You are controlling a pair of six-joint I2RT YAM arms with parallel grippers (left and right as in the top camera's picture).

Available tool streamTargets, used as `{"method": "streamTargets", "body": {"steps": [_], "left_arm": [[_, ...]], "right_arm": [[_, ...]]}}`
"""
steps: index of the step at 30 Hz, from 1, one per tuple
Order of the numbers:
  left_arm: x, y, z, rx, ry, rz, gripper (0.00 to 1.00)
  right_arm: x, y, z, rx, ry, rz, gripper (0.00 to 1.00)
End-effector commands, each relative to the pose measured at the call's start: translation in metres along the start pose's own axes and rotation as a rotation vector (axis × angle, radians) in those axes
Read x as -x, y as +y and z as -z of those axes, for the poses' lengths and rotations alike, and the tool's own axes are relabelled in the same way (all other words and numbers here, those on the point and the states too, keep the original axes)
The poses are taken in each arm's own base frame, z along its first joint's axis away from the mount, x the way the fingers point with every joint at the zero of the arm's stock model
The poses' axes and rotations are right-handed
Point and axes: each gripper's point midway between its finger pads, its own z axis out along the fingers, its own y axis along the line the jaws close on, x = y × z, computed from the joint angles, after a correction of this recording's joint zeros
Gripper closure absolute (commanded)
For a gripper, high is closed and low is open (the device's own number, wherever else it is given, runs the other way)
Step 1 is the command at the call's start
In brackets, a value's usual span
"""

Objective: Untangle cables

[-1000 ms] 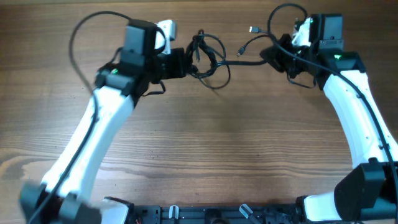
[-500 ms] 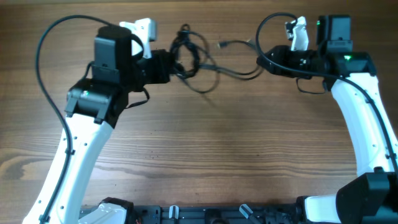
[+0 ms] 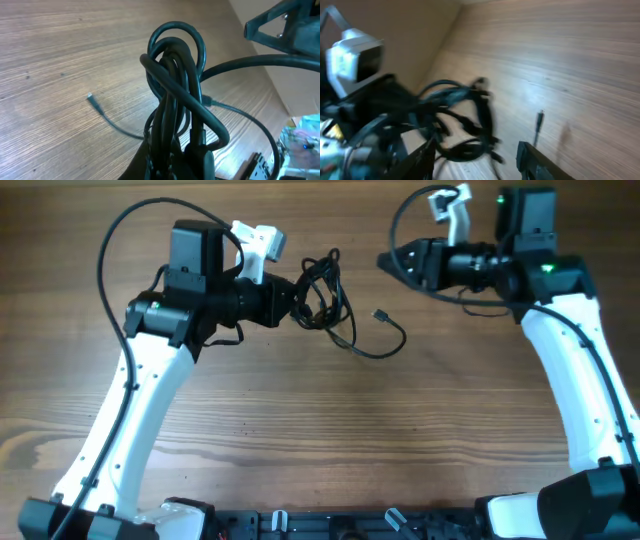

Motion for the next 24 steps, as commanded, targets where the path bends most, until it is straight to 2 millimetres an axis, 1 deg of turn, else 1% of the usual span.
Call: {"method": "streamTargets", "body": {"steps": [1,5,10,12,15,16,17,19,20,21,22,24], "left_arm": [[0.003,-0.01,-0.001,-0.062,0.001,-0.051,0.96],[0.003,-0.01,-0.001,-0.062,0.002,-0.049,0.96],[0.003,-0.01,-0.001,-0.061,0.003,-0.019,0.96],[0.002,-0.01,-0.001,-0.061,0.006,-0.016,0.96],[0.001,-0.009,-0.001,-0.058,0.011,-0.012,0.96],[0.0,-0.007,-0.001,-0.047,0.013,-0.006,0.96],[0.0,-0.001,-0.002,-0.011,0.013,0.024,0.96],[-0.001,0.016,-0.001,0.089,0.01,0.08,0.96],[-0.001,0.025,0.0,0.138,0.006,0.105,0.96],[-0.001,0.027,0.0,0.15,0.005,0.111,0.96],[-0.001,0.029,0.001,0.163,0.001,0.124,0.96],[-0.001,0.029,0.001,0.163,0.001,0.126,0.96]], "right_arm": [[0.003,0.03,-0.013,0.082,0.011,0.074,0.48],[-0.004,0.05,-0.027,0.123,0.036,0.113,0.48],[0.003,0.064,-0.037,0.134,0.013,0.094,0.5],[0.0,0.064,-0.044,0.098,0.018,0.084,0.5],[0.002,0.045,-0.049,-0.052,-0.011,0.004,0.5],[0.003,0.041,-0.047,-0.094,-0.022,-0.015,0.5],[0.006,0.036,-0.044,-0.14,-0.034,-0.023,0.5],[0.018,0.029,-0.029,-0.254,-0.07,-0.022,0.5],[0.024,0.033,-0.022,-0.274,-0.081,-0.009,0.5],[0.028,0.036,-0.019,-0.283,-0.087,-0.005,0.5],[0.033,0.043,-0.015,-0.279,-0.093,0.014,0.5],[0.033,0.053,-0.016,-0.252,-0.088,0.033,0.5]]}}
